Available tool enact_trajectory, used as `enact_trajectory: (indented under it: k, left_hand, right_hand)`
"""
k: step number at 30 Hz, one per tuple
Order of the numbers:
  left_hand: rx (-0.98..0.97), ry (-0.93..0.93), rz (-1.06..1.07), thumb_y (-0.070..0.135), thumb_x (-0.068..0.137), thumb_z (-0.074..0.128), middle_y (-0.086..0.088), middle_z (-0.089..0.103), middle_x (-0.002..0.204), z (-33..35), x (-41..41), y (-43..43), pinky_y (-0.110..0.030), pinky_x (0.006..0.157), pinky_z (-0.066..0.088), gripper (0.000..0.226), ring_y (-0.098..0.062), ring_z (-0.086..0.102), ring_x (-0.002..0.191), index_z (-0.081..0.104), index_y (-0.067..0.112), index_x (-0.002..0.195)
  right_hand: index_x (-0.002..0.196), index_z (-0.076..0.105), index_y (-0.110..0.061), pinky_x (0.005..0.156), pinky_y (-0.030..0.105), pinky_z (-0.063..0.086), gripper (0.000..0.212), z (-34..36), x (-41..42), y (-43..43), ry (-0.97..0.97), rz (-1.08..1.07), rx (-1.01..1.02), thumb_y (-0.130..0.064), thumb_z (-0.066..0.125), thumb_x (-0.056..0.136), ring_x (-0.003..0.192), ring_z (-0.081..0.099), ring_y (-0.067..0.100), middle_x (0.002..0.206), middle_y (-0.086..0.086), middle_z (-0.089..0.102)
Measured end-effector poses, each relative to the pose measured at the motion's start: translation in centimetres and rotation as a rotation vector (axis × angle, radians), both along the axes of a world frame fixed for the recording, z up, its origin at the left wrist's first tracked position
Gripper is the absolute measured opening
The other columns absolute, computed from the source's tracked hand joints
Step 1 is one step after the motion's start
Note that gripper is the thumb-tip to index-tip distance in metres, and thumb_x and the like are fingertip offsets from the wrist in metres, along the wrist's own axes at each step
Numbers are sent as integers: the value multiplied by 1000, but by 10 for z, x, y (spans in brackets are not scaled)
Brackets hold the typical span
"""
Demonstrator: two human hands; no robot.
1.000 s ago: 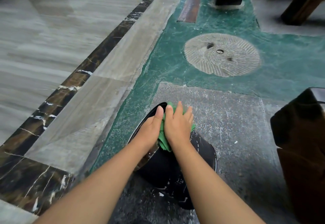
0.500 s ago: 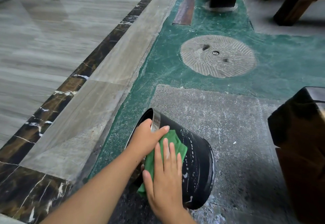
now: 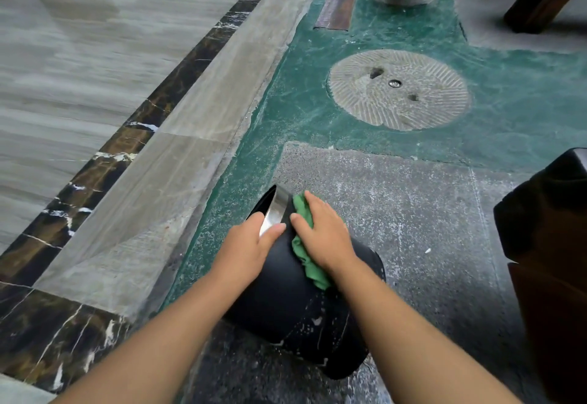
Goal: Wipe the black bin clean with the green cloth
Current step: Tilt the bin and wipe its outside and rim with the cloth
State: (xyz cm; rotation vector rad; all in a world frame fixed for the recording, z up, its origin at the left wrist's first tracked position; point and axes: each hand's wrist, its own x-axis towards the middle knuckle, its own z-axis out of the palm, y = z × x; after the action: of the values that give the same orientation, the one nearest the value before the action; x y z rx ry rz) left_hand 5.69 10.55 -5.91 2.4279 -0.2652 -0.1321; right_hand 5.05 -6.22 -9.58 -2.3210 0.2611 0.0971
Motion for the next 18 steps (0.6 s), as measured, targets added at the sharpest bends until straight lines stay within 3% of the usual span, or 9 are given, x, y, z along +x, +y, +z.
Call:
enact_trajectory:
  k: [5, 8, 14, 16, 18]
  left_hand:
    - [10, 0, 5, 47, 90, 56, 3, 32, 54, -6, -9, 15, -37, 49, 23, 48, -17, 30, 50, 25, 20, 65]
    - [23, -11, -11, 47, 90, 56, 0, 34, 55, -4, -10, 14, -38, 49, 23, 47, -20, 32, 51, 28, 17, 66]
    - [24, -23, 0, 46, 91, 53, 0, 36, 56, -4, -9, 5, -38, 50, 24, 46, -22, 35, 52, 29, 17, 65]
    - [42, -39, 8, 44, 92, 53, 0, 38, 56, -2, -4, -5, -37, 48, 23, 46, -23, 36, 52, 28, 18, 64]
    - [49, -44, 17, 42, 93, 54, -3, 42, 57, 0, 0, -12, -38, 49, 23, 45, -26, 41, 55, 32, 15, 64]
  right_hand:
    - [139, 55, -26, 109, 34, 31, 52, -21, 32, -33, 235, 24, 177, -54, 42, 97, 136, 47, 27, 148, 5, 54]
    - [135, 59, -24, 113, 38, 31, 52, -26, 33, -44, 268, 12, 206, -54, 38, 98, 136, 47, 26, 147, 6, 54]
    - [123, 59, -26, 96, 43, 45, 46, -17, -7, -22, 49, -144, -67, -51, 33, 94, 116, 60, 30, 125, 5, 67]
    - [127, 54, -24, 102, 50, 41, 47, -14, -29, -9, -64, -197, -120, -47, 33, 92, 122, 55, 25, 130, 1, 63]
    - [141, 45, -23, 115, 54, 28, 57, -16, -57, 6, -123, -224, -164, -46, 33, 90, 140, 40, 22, 150, 0, 48]
